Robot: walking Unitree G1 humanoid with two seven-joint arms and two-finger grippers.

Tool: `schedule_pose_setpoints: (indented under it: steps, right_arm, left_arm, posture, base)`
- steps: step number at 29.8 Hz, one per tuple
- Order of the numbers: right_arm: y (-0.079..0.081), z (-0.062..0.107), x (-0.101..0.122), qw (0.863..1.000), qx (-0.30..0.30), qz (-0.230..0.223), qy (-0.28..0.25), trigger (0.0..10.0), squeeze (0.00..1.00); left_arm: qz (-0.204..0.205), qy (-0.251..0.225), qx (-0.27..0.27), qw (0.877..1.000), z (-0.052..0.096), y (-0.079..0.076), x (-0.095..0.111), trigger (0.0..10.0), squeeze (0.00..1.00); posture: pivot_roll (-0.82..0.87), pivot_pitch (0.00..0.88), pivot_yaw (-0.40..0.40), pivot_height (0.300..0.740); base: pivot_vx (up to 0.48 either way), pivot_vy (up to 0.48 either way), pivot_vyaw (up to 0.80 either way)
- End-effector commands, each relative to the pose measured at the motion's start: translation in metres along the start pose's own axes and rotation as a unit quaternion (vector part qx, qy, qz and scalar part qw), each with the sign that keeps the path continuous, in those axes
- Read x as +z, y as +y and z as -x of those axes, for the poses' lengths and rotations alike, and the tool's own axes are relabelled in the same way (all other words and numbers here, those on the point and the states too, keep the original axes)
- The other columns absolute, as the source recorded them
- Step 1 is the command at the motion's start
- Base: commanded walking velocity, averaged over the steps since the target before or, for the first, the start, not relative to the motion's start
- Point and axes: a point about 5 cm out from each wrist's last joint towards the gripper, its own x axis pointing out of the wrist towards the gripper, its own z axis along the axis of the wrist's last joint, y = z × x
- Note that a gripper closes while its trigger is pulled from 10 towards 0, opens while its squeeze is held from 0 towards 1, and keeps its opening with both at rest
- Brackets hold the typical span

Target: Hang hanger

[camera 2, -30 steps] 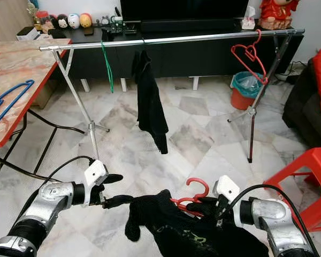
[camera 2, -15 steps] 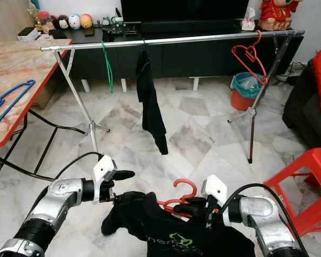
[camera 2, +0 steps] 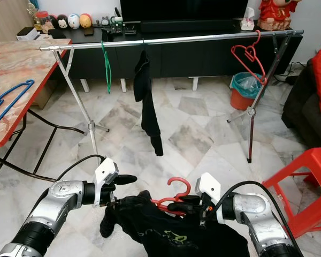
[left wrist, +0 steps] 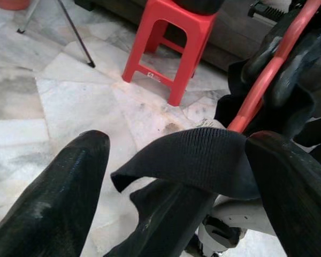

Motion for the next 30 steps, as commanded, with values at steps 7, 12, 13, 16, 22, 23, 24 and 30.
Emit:
schedule_pose_setpoints:
  steps: [7,12,13,16,22,23,24,30]
  right_arm:
    - [-0.0015,-0.0063,0.0177,0.999,0.012,0.026,-0.023,10.0,0.0]
    - [-0.0018,-0.0065,0.0179,0.999,0.012,0.027,-0.02,10.0,0.0]
    - [-0.0019,-0.0067,0.0179,0.999,0.012,0.027,-0.02,10.0,0.0]
    - [-0.0018,-0.0084,0.0185,0.999,0.013,0.026,-0.02,10.0,0.0]
    - [-0.0012,-0.0107,0.0191,0.999,0.015,0.025,-0.023,10.0,0.0]
    - [-0.0011,-0.011,0.019,0.999,0.015,0.025,-0.023,10.0,0.0]
    - [-0.0011,-0.0112,0.0189,0.999,0.015,0.025,-0.023,10.0,0.0]
    - [-0.0017,-0.0124,0.0187,0.999,0.012,0.021,-0.025,10.0,0.0]
  left_arm:
    - [0.029,0.015,0.007,0.999,0.0014,-0.0017,-0.0065,10.0,0.0]
    - [0.035,0.022,-0.004,0.999,0.0025,-0.0034,-0.0081,10.0,0.0]
    - [0.035,0.023,-0.001,0.999,0.0027,-0.003,-0.0082,10.0,0.0]
    - [0.04,0.02,0.003,0.999,0.0027,-0.0023,-0.0079,4.9,0.0]
    - [0.043,0.009,0.006,0.999,0.0024,-0.0015,-0.0049,0.0,0.0]
    - [0.043,0.009,0.005,0.999,0.0024,-0.0015,-0.0048,0.0,0.0]
    - [0.044,0.009,0.005,0.999,0.0024,-0.0015,-0.005,0.0,0.0]
    - [0.052,0.004,0.003,0.999,0.0017,-0.0022,-0.0047,0.0,0.0]
  posture:
    - [0.0,0.037,0.006,0.74]
    - [0.0,0.039,0.004,0.74]
    - [0.0,0.039,0.004,0.74]
    - [0.0,0.038,0.004,0.74]
    - [0.0,0.037,0.003,0.74]
    - [0.0,0.037,0.003,0.74]
    - [0.0,0.037,0.003,0.74]
    - [0.0,0.038,0.002,0.74]
  base:
    - [0.0,0.0,0.0]
    - [0.0,0.0,0.0]
    - [0.0,0.0,0.0]
    - [0.0,0.0,0.0]
    - [0.0,0.0,0.0]
    - [0.0,0.0,0.0]
    - [0.0,0.0,0.0]
    - [0.0,0.0,0.0]
